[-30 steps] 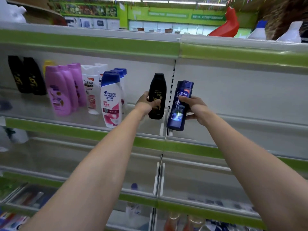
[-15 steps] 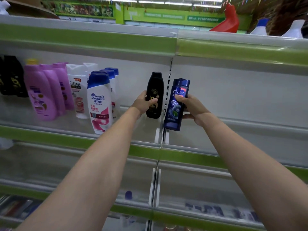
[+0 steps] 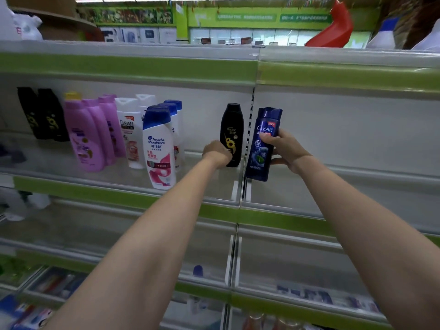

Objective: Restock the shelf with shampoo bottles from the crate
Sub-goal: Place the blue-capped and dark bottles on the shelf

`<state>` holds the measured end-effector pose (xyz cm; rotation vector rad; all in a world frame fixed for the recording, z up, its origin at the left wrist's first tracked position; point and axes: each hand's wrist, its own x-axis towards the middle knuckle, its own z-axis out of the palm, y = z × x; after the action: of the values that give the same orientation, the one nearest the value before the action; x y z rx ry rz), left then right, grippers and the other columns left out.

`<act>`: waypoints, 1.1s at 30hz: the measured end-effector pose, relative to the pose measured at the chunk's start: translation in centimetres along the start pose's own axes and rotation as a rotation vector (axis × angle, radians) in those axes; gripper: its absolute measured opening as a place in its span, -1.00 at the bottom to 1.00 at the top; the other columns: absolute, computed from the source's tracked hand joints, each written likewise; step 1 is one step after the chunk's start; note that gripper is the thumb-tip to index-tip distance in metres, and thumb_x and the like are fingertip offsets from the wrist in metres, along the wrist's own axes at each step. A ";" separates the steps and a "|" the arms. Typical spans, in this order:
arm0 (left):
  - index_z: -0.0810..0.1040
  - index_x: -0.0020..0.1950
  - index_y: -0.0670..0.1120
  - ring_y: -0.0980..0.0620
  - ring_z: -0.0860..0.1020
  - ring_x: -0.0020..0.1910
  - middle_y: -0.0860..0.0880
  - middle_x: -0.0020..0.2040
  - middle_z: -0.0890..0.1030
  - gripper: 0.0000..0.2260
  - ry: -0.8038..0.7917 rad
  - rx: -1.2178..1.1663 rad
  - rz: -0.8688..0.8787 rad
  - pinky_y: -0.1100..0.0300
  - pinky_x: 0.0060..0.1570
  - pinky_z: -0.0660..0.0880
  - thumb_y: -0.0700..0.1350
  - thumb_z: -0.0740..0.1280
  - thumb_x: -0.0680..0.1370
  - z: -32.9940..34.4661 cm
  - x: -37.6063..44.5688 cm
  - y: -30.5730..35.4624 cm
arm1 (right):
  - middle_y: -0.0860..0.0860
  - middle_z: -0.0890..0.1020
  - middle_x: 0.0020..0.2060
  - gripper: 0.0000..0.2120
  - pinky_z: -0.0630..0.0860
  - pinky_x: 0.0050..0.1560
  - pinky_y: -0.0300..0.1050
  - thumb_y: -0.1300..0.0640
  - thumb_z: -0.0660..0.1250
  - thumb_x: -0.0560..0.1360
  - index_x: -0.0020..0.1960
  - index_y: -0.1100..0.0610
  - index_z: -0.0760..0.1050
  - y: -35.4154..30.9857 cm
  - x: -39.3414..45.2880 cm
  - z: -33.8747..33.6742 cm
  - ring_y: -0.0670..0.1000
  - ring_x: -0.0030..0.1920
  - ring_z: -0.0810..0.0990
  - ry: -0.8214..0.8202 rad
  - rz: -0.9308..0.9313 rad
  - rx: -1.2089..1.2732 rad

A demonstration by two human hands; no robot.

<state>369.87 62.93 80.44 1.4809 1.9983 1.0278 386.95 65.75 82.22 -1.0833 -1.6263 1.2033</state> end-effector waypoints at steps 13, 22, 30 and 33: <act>0.50 -0.05 -0.12 0.13 0.52 -0.25 -0.06 -0.06 0.55 -0.95 -0.270 -0.060 0.205 0.18 -0.06 0.51 -0.18 0.26 0.58 3.7 0.3 2.8 | 0.02 0.44 0.19 -0.59 0.43 0.09 0.02 0.21 0.17 0.61 0.43 0.13 0.19 1.5 2.6 -3.8 0.05 0.18 0.45 0.036 -0.075 -0.026; 0.47 -0.14 -0.08 -0.01 0.54 -0.07 -0.11 0.00 0.55 -0.90 -0.241 -0.028 0.191 0.10 0.06 0.52 -0.19 0.26 0.57 3.2 -1.1 2.7 | 0.14 0.35 0.39 -0.44 0.38 0.16 -0.07 0.10 0.25 0.58 0.48 0.21 0.10 2.6 2.1 -3.5 0.13 0.36 0.38 0.128 0.019 -0.137; 0.56 0.15 -0.18 -0.08 0.55 0.11 -0.14 0.17 0.57 -0.79 -0.205 0.212 0.240 0.13 0.12 0.50 -0.19 0.25 0.56 0.8 -5.0 2.1 | 0.20 0.47 0.26 -0.52 0.38 0.13 -0.10 0.02 0.31 0.53 0.33 0.28 0.35 1.6 -3.6 -1.4 0.19 0.24 0.45 0.096 -0.006 -0.927; 0.59 0.10 -0.18 -0.11 0.54 0.14 -0.15 0.13 0.60 -0.81 -0.139 0.350 0.309 0.17 0.08 0.46 -0.19 0.27 0.53 -0.7 -7.6 1.7 | 0.22 0.50 0.21 -0.61 0.41 0.07 -0.07 0.04 0.24 0.57 0.29 0.25 0.36 0.3 -6.5 0.5 0.20 0.16 0.49 0.007 -0.048 -1.047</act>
<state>372.88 55.85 81.62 2.0362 1.9601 0.6827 388.45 59.54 81.07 -1.6191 -2.3137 0.2296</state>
